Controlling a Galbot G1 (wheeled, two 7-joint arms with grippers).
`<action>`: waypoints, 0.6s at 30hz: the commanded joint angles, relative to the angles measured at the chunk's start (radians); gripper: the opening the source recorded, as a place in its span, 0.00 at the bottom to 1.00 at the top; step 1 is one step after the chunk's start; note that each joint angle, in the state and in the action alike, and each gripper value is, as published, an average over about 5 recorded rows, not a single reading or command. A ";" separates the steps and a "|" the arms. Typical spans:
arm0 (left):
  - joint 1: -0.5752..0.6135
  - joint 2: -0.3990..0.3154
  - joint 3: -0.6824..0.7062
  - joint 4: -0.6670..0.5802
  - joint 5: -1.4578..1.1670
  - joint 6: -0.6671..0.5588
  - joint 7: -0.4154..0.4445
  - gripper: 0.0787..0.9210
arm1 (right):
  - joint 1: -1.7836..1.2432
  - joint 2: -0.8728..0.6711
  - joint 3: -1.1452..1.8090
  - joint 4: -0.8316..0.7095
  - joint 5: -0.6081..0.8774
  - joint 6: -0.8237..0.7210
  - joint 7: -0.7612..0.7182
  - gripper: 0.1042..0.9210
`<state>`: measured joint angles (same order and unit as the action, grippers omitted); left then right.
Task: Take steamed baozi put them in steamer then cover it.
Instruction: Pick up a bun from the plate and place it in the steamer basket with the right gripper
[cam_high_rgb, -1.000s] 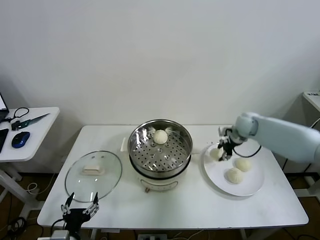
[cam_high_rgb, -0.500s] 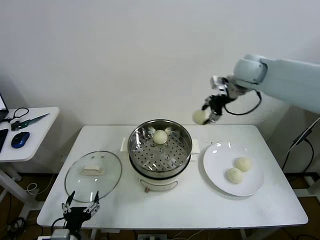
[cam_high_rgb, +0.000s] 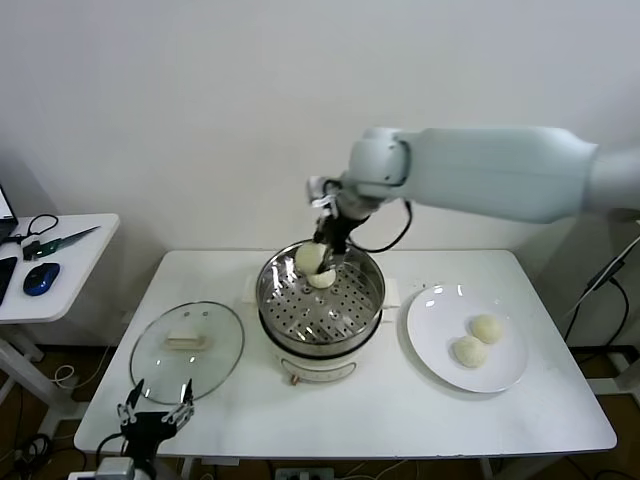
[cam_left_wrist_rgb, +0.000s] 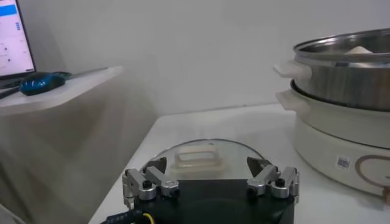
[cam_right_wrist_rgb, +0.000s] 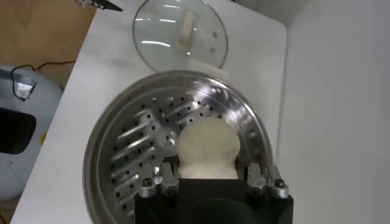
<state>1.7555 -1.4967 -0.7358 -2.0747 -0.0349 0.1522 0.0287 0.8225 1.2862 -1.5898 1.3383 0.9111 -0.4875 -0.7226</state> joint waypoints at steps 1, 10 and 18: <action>0.003 -0.001 -0.002 -0.001 -0.001 -0.001 0.000 0.88 | -0.179 0.133 0.013 -0.120 -0.031 -0.057 0.088 0.63; 0.006 -0.002 -0.003 0.003 -0.001 -0.003 -0.001 0.88 | -0.246 0.154 0.029 -0.188 -0.060 -0.060 0.102 0.63; 0.003 -0.007 -0.001 0.002 -0.001 0.000 -0.001 0.88 | -0.257 0.162 0.031 -0.209 -0.077 -0.058 0.107 0.64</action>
<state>1.7582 -1.5034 -0.7374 -2.0731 -0.0358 0.1518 0.0273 0.6145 1.4223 -1.5632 1.1727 0.8521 -0.5352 -0.6344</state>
